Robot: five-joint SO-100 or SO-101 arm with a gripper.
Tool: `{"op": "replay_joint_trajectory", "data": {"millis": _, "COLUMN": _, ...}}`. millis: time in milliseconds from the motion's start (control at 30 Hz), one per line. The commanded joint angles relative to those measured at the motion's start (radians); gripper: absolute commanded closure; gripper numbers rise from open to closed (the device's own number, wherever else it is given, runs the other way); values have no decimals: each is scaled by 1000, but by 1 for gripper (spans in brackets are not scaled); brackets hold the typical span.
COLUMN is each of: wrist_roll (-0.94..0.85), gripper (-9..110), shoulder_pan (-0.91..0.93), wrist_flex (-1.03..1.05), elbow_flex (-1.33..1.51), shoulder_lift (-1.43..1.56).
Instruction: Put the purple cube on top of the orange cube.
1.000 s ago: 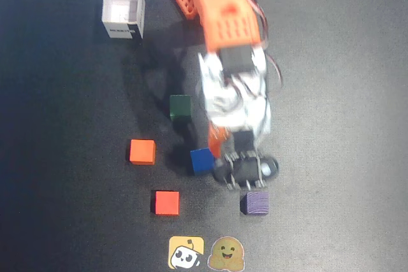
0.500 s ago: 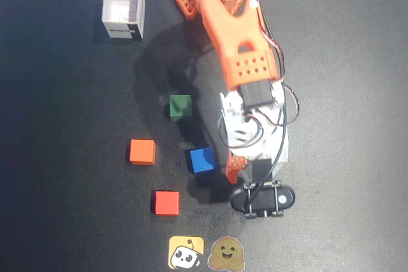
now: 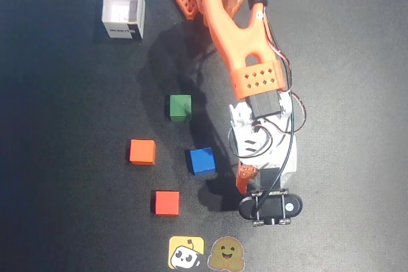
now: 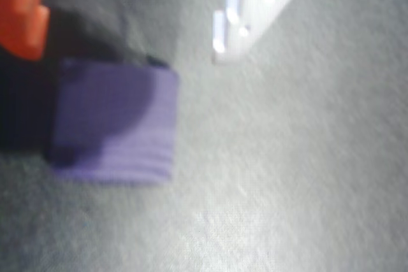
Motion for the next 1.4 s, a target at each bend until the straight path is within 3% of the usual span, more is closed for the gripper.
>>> {"op": "replay_joint_trajectory", "data": {"millis": 0, "wrist_roll": 12, "gripper": 81, "shoulder_pan": -5, "wrist_flex": -25, "elbow_flex": -34, "shoulder_lift": 0}}
{"op": "replay_joint_trajectory", "data": {"millis": 1067, "wrist_roll": 40, "gripper": 84, "shoulder_pan": 15, "wrist_flex": -273, "elbow_flex": 41, "shoulder_lift": -140}}
{"op": "replay_joint_trajectory", "data": {"millis": 1367, "wrist_roll": 54, "gripper": 97, "shoulder_pan": 28, "wrist_flex": -285, "elbow_flex": 54, "shoulder_lift": -141}}
